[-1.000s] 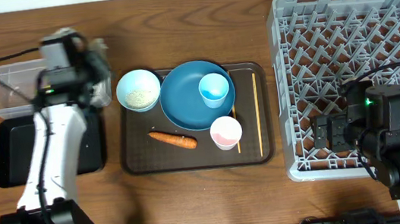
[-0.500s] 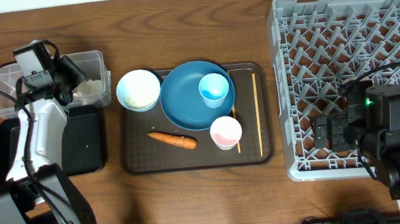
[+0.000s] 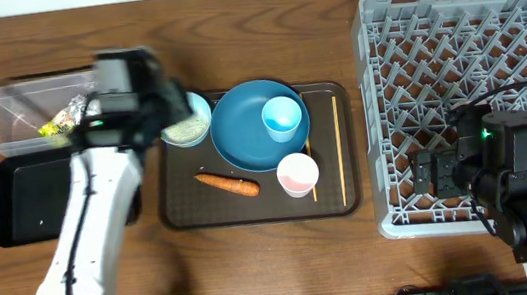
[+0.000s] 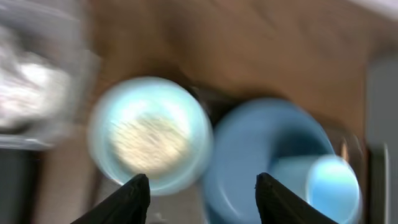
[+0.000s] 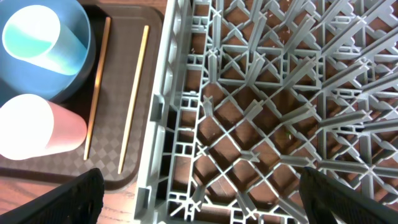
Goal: Sort waste into correct bins and load items into the dishwasher rack
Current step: 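Carry the tissue left and drop it into the clear bin, then grasp the light-blue cup on the blue plate with left gripper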
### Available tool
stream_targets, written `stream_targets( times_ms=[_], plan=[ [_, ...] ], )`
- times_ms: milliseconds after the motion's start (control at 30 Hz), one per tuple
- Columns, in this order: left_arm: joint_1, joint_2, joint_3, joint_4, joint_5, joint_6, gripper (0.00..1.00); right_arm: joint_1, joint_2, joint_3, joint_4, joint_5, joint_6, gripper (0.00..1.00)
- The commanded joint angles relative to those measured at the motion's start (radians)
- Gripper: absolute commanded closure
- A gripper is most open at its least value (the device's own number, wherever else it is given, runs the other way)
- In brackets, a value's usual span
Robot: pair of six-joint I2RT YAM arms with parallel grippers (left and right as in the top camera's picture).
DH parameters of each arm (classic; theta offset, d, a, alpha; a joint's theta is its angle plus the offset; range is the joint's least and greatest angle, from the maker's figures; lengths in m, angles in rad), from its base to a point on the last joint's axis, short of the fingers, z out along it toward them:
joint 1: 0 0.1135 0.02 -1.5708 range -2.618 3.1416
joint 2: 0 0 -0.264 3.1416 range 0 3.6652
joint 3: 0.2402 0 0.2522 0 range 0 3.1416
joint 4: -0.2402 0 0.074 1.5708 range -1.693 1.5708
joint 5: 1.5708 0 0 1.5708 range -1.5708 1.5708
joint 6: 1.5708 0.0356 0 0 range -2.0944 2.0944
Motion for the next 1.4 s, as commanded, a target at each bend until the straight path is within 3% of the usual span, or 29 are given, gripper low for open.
stream_targets(
  times_ms=[0, 367, 800, 1067, 1233, 1367],
  plan=[
    [-0.094, 0.056, 0.008, -0.013, 0.025, 0.016, 0.43, 0.004, -0.002, 0.017, 0.002, 0.003, -0.010, 0.01],
    [-0.273, 0.181, 0.008, 0.107, 0.025, 0.017, 0.43, 0.004, -0.002, 0.017, 0.000, 0.003, -0.010, 0.01],
    [-0.304, 0.309, 0.008, 0.179, 0.041, -0.021, 0.43, 0.004, -0.002, 0.017, -0.003, 0.003, -0.010, 0.01],
    [-0.319, 0.312, 0.008, 0.183, 0.040, -0.021, 0.77, 0.004, -0.002, 0.017, -0.003, 0.003, -0.010, 0.01],
    [-0.322, 0.312, 0.003, 0.172, 0.040, -0.021, 0.81, 0.004, -0.002, 0.017, -0.003, 0.003, -0.010, 0.01],
    [-0.322, 0.312, 0.001, 0.163, 0.040, -0.021, 0.93, 0.004, -0.002, 0.017, -0.003, 0.003, -0.010, 0.01]
  ],
)
